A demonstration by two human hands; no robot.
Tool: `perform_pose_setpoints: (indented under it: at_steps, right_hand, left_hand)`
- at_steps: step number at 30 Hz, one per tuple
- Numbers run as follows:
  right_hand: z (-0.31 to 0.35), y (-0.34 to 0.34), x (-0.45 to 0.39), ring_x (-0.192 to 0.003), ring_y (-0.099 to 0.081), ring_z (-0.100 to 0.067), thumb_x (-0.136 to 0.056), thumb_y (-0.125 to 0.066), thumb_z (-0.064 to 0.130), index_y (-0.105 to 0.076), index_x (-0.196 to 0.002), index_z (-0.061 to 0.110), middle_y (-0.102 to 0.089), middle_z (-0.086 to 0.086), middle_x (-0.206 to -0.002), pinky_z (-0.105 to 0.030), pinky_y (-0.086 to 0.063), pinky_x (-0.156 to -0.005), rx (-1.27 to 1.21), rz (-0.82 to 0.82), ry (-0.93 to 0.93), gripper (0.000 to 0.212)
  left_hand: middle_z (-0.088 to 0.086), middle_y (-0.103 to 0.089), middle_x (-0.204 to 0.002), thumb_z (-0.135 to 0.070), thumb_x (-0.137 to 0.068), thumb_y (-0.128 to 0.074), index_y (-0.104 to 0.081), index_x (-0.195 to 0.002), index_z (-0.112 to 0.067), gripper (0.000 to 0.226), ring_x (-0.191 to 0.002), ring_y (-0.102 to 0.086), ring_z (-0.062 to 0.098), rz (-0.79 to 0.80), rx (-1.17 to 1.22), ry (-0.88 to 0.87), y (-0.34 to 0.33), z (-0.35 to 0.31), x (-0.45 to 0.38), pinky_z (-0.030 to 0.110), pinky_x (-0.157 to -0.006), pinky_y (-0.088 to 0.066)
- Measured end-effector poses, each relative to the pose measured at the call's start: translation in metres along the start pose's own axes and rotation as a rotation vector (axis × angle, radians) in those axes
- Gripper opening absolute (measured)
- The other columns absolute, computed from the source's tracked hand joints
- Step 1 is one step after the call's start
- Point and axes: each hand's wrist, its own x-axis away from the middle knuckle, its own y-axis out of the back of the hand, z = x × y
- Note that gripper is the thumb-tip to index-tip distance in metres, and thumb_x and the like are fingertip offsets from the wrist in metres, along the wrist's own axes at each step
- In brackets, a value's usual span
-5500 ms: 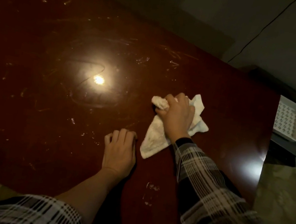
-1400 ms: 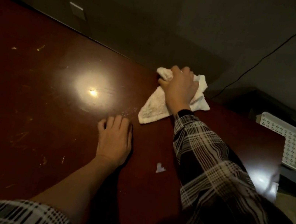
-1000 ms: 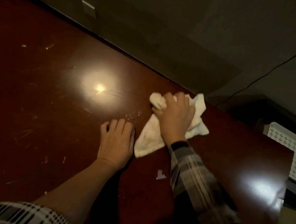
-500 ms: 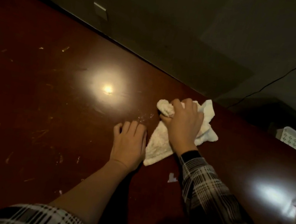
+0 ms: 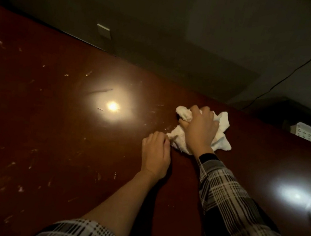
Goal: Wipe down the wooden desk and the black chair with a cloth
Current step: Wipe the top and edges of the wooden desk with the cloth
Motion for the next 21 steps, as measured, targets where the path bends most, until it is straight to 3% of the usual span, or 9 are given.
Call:
perform_pose_setpoints:
  at_steps: [2,4,8,13,16,21]
  right_hand:
    - [0.008,-0.002,0.018,-0.108,-0.046,-0.029,-0.083,-0.063,0.042,-0.055,-0.111,0.021,-0.051,-0.008,-0.112,-0.042,-0.035,-0.081,0.019,0.016,0.014,0.036]
    - [0.016,-0.007,0.034,-0.105,-0.048,-0.029,-0.081,-0.065,0.042,-0.056,-0.108,0.021,-0.052,-0.008,-0.109,-0.041,-0.036,-0.079,0.029,0.006,0.032,0.036]
    - [0.021,-0.011,0.038,-0.103,-0.048,-0.028,-0.079,-0.067,0.042,-0.058,-0.105,0.02,-0.053,-0.008,-0.107,-0.041,-0.036,-0.078,0.051,-0.001,0.039,0.036]
    - [0.025,-0.006,0.014,-0.11,-0.046,-0.027,-0.085,-0.061,0.042,-0.055,-0.113,0.021,-0.051,-0.007,-0.114,-0.042,-0.036,-0.084,0.052,0.002,0.019,0.036]
    - [0.038,-0.002,-0.014,-0.113,-0.045,-0.028,-0.088,-0.058,0.042,-0.053,-0.118,0.021,-0.05,-0.009,-0.119,-0.043,-0.036,-0.087,0.033,0.006,-0.055,0.037]
    - [0.053,0.001,-0.05,-0.118,-0.044,-0.029,-0.09,-0.056,0.042,-0.052,-0.121,0.019,-0.049,-0.011,-0.124,-0.043,-0.035,-0.09,0.02,-0.017,-0.089,0.039]
  left_hand:
    - [-0.006,-0.041,-0.077,-0.023,-0.092,-0.03,-0.04,-0.079,-0.018,0.017,-0.071,-0.041,0.014,0.0,0.172,0.078,0.015,0.002,-0.006,0.029,-0.065,-0.033]
    - [-0.004,-0.043,-0.077,-0.02,-0.092,-0.033,-0.04,-0.079,-0.016,0.015,-0.07,-0.042,0.016,-0.058,0.183,0.058,0.032,0.009,-0.017,0.029,-0.062,-0.034]
    - [0.001,-0.047,-0.083,-0.018,-0.096,-0.034,-0.043,-0.082,-0.014,0.018,-0.076,-0.039,0.015,-0.108,0.029,0.061,0.057,0.029,-0.037,0.031,-0.072,-0.035]
    - [0.0,-0.047,-0.088,-0.015,-0.098,-0.035,-0.044,-0.084,-0.014,0.016,-0.081,-0.041,0.015,-0.011,-0.142,0.066,0.061,0.053,-0.045,0.029,-0.083,-0.031]
    - [0.0,-0.048,-0.087,-0.018,-0.098,-0.035,-0.047,-0.085,-0.015,0.018,-0.081,-0.044,0.015,0.038,-0.294,-0.007,0.055,0.065,-0.046,0.028,-0.082,-0.029]
    - [-0.001,-0.051,-0.088,-0.025,-0.098,-0.032,-0.051,-0.088,-0.016,0.023,-0.083,-0.046,0.018,0.065,-0.442,-0.047,0.052,0.068,-0.049,0.033,-0.082,-0.038]
